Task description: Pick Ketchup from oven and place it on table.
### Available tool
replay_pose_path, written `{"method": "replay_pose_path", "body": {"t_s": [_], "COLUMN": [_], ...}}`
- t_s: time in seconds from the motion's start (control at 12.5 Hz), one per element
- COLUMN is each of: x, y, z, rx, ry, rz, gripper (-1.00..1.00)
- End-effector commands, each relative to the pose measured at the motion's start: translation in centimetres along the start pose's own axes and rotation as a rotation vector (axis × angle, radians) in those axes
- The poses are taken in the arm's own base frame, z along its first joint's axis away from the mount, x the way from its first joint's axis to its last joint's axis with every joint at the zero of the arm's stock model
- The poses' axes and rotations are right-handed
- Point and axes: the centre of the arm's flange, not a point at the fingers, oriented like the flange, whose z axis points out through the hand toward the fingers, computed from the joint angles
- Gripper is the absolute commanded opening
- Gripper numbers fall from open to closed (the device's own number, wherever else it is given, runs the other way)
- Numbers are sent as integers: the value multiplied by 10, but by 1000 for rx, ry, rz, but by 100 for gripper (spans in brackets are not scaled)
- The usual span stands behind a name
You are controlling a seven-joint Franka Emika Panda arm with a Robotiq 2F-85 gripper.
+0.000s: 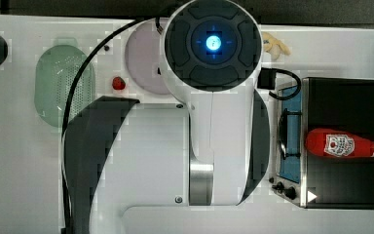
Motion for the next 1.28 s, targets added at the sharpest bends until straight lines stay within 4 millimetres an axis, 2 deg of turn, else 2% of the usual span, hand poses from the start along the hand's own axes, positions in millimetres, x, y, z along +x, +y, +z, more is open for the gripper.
{"method": "replay_pose_path", "body": {"t_s": [0.08, 0.16, 0.48, 0.56, 0.88, 0.96, 1.12, 1.28], "x": [-39, -30, 22, 45, 106, 134, 169, 188], "y": [115, 120, 153, 170, 227, 256, 290, 313], "z": [-53, -49, -33, -26, 2, 19, 40, 70], "rx": [-46, -49, -17, 2, 23, 24, 17, -23], "ry": [-17, -24, -11, 4, 36, 62, 117, 119], "rz": [-56, -37, 76, 125, 275, 350, 433, 489], "gripper": [85, 100, 100, 100, 100, 100, 100, 100]}}
